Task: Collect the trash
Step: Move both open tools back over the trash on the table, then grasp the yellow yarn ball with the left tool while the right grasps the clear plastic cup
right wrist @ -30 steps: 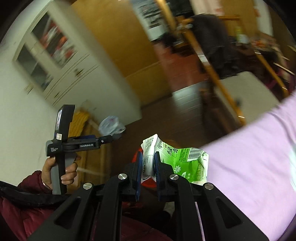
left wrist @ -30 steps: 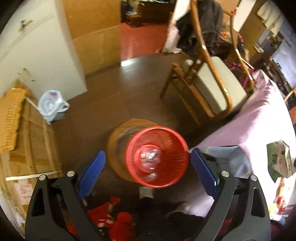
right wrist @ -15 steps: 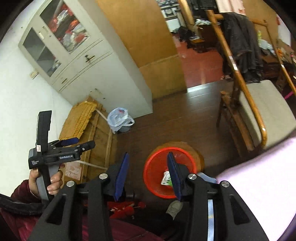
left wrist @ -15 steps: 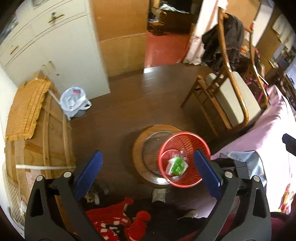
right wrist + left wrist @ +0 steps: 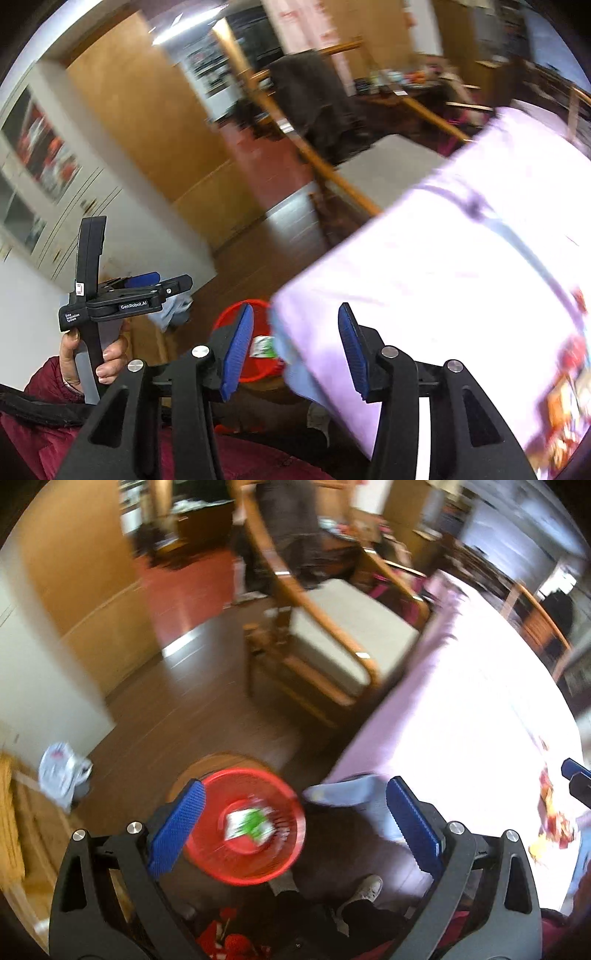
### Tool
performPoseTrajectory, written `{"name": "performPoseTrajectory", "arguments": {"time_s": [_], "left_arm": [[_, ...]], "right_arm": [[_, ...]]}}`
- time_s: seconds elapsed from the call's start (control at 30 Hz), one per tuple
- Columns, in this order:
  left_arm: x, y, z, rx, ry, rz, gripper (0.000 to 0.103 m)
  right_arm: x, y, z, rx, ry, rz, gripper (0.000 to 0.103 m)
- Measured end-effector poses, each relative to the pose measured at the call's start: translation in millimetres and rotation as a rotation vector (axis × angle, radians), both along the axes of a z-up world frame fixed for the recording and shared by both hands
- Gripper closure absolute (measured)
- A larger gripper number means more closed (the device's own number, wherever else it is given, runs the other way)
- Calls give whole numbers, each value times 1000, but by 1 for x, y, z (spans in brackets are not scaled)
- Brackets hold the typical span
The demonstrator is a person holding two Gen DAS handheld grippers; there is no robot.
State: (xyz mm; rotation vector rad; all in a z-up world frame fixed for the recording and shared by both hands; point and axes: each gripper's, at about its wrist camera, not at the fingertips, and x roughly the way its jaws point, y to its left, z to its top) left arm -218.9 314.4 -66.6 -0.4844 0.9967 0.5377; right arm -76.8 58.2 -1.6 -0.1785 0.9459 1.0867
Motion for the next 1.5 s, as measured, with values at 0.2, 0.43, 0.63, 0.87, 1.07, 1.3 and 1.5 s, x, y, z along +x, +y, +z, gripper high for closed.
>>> {"name": "performPoseTrajectory", "arguments": {"time_s": [0.2, 0.43, 0.63, 0.87, 1.07, 1.3, 1.5], "left_arm": [[76, -65, 6, 3, -20, -210, 8], [151, -162, 8, 8, -21, -486, 8], [189, -257, -4, 13, 24, -815, 8], [204, -355, -34, -36, 111, -1135, 8], [220, -396, -73, -149, 202, -1238, 8], [235, -394, -95, -253, 220, -1197, 60], [236, -346, -67, -235, 130, -1042, 61]], "right_arm": [[17, -95, 1, 29, -20, -211, 48], [32, -216, -6, 80, 2, -504, 38], [29, -283, -20, 126, 47, -709, 37], [15, -330, -40, 136, 78, -878, 36], [-5, -370, -50, 115, 85, -1001, 33], [-8, -387, -59, 125, 121, -1044, 32], [28, -355, -84, 78, 273, -884, 31]]}}
